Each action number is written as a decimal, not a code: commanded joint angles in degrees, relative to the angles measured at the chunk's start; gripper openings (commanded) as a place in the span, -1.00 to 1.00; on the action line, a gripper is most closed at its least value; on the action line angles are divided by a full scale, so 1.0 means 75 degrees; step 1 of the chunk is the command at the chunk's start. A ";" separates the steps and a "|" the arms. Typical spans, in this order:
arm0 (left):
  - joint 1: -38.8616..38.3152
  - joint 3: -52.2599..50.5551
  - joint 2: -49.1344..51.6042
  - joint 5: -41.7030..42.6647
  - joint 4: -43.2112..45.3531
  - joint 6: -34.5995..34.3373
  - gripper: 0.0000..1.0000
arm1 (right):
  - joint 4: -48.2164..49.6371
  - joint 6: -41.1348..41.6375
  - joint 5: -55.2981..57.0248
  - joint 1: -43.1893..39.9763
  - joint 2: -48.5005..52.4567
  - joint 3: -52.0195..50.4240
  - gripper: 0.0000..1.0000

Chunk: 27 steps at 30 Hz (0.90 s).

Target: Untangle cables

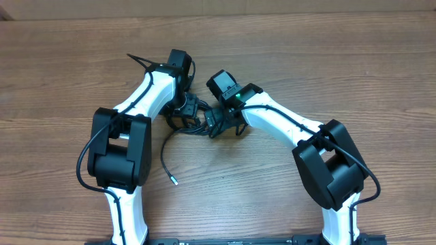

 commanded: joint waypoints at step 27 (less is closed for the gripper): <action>0.0012 -0.0020 0.0052 -0.0930 -0.0055 -0.0105 0.39 | -0.2090 0.0064 0.2754 -0.1186 0.0122 -0.1160 1.00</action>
